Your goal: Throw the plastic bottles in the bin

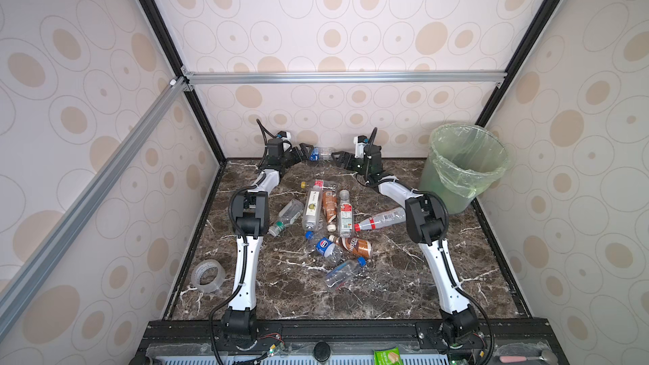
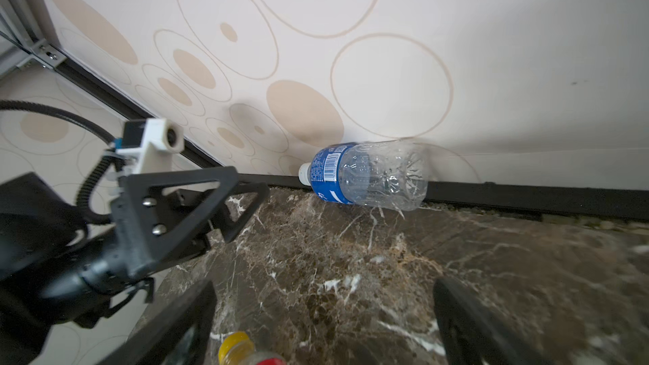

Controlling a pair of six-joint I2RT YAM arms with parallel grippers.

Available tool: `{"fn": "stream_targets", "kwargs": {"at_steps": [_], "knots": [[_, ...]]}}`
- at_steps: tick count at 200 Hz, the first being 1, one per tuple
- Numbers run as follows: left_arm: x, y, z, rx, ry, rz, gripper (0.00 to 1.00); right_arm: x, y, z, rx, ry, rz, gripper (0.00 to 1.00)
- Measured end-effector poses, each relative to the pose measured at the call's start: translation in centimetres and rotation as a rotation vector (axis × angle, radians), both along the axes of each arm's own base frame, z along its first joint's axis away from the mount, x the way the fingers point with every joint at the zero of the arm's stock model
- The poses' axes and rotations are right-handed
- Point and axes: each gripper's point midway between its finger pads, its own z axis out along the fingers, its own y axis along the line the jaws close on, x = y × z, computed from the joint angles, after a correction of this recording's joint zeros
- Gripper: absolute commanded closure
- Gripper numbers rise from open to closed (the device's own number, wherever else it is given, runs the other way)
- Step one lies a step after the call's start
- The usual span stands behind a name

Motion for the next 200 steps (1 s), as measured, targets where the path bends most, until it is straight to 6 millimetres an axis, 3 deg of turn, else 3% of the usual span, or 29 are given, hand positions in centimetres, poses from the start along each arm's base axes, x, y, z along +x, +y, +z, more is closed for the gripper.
{"fn": "stream_targets", "kwargs": {"at_steps": [35,74,129,200], "knots": [[0.5,0.4,-4.9,-0.011,0.072,0.03,0.01,-2.0,-3.0,3.3,-0.003,-0.035,-0.027,0.01],[1.5,0.7,-4.7,-0.055,0.051,0.067,0.04,-3.7,-5.2,4.4,-0.001,-0.053,-0.052,0.01],[2.1,0.6,-4.0,-0.248,0.061,0.126,0.07,-4.7,-5.9,2.3,-0.004,-0.026,-0.067,0.01],[2.0,-0.7,-3.9,-0.459,0.161,0.191,0.12,-5.6,-6.4,0.9,0.01,-0.022,-0.08,0.01]]}}
